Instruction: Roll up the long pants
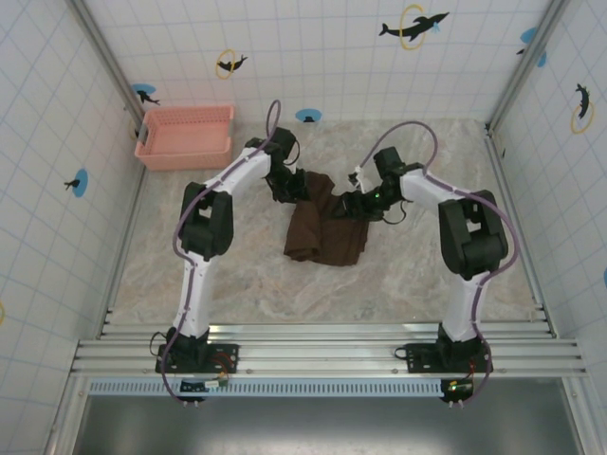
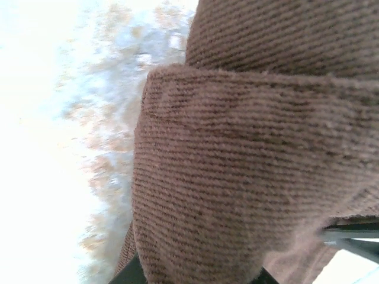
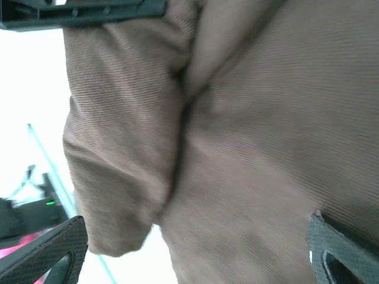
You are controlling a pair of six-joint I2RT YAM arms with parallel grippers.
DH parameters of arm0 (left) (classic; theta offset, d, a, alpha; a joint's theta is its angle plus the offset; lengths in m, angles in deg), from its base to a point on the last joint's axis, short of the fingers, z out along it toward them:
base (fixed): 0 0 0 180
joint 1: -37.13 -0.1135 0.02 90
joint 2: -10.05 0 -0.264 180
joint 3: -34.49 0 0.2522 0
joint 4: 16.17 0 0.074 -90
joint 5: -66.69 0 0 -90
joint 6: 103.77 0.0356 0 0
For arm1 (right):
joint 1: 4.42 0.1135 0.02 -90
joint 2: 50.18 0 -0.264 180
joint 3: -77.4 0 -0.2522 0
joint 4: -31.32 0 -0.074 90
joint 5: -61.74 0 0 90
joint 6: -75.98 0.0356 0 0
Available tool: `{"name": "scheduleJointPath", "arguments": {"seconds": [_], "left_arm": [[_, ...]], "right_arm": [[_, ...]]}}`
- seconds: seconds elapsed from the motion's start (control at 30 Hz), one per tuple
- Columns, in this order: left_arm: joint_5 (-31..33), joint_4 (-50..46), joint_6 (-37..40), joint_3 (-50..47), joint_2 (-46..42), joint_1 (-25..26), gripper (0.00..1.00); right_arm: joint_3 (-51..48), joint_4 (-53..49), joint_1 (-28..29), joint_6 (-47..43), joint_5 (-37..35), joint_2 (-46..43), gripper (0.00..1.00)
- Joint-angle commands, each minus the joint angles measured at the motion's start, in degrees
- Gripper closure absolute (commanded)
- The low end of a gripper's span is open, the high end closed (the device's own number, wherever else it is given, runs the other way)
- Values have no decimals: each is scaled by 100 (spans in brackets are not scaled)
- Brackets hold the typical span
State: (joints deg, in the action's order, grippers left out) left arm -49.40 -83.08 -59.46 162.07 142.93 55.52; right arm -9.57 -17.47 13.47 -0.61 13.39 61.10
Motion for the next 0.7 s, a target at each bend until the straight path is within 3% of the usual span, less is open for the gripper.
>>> {"name": "scheduleJointPath", "arguments": {"seconds": [0.0,0.07,0.2,0.27,0.3,0.33,0.4,0.47,0.57,0.67], "left_arm": [[1082,-751,-159,45,-330,-39,100],[1462,-983,-307,88,-388,-24,100],[2066,-1218,-554,132,-515,23,100],[2196,-1246,-713,145,-533,32,100],[2314,-1303,-779,202,-514,34,100],[2449,-1407,-817,307,-468,59,100],[2690,-1764,-872,639,-311,101,100],[2840,-2088,-901,995,-135,138,100],[2921,-2398,-1115,1252,-21,155,100],[2829,-2283,-1366,1085,-103,155,100]], "right_arm": [[529,-1049,317,-703,-1839,-581,2],[734,-1326,711,-1044,-3201,-836,2],[757,-1210,2062,-1583,-7084,-1384,2],[373,-565,2601,-1914,-7965,-1677,2],[183,-199,2792,-1594,-8569,-1800,2],[99,-207,2831,-1137,-8388,-1833,2],[370,-732,2649,-793,-6716,-1679,0],[477,-718,2591,-470,-5502,-1586,12],[152,1,2775,-93,-4811,-1790,9],[563,-8,2791,291,-4076,-1496,7]]}}
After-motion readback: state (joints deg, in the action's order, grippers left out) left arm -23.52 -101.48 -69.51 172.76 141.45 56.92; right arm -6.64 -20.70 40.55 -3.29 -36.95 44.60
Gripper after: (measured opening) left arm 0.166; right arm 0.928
